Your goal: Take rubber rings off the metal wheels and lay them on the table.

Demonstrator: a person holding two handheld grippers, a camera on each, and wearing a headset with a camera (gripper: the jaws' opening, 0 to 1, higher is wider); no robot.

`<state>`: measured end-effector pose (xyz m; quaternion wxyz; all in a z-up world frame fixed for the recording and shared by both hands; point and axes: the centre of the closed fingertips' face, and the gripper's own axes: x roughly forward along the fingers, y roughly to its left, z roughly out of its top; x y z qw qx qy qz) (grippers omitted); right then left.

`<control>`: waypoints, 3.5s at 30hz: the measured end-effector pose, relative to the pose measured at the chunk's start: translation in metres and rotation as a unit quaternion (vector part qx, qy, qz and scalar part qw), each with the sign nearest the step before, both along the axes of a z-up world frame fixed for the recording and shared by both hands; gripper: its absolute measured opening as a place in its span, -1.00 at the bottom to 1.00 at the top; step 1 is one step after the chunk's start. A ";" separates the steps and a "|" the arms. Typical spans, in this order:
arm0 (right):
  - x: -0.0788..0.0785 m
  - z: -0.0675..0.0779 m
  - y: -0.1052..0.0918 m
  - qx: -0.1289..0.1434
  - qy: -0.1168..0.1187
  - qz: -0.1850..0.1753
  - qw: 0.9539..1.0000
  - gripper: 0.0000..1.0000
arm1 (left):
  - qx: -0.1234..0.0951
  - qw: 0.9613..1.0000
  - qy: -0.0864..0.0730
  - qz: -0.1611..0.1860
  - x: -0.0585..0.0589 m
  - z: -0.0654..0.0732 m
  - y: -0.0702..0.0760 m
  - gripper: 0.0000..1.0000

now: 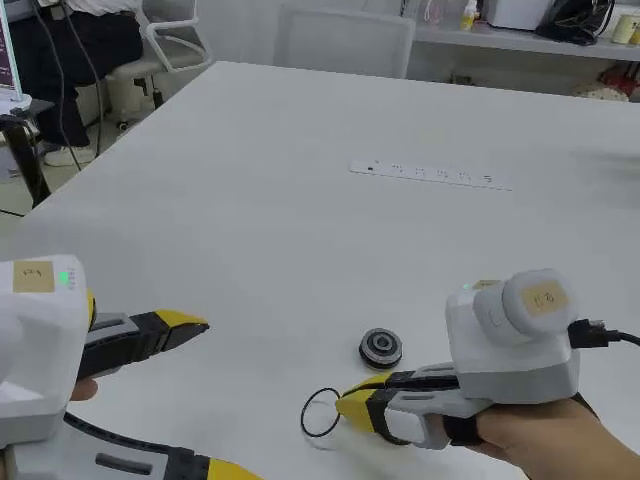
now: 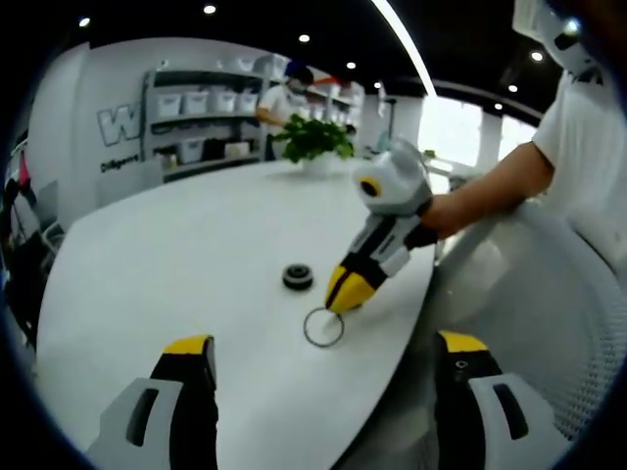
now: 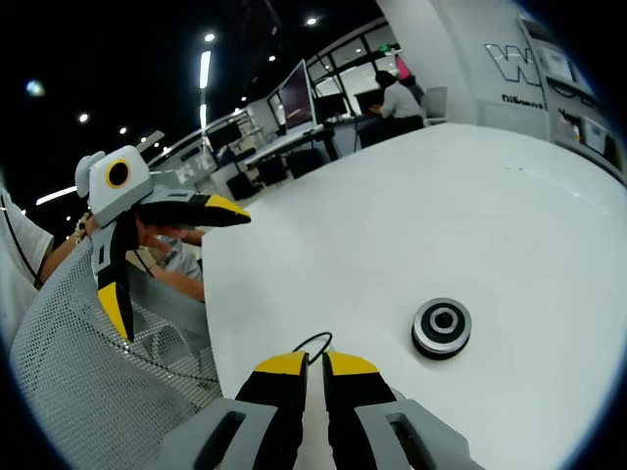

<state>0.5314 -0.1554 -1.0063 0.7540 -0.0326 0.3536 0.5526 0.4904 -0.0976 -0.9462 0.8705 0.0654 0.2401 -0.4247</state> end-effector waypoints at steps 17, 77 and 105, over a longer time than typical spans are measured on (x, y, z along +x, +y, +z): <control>0.008 0.015 -0.004 -0.003 -0.034 0.005 0.999 -0.79 | 0.002 1.000 -0.006 0.006 0.003 0.002 0.002 0.86; 0.033 0.033 -0.068 -0.008 -0.051 -0.007 0.999 -0.67 | -0.061 0.987 -0.086 -0.124 0.081 0.051 -0.123 0.35; 0.007 -0.001 -0.072 -0.060 -0.010 0.050 0.997 -0.60 | 0.056 0.982 -0.024 -0.180 0.058 -0.047 -0.121 -0.36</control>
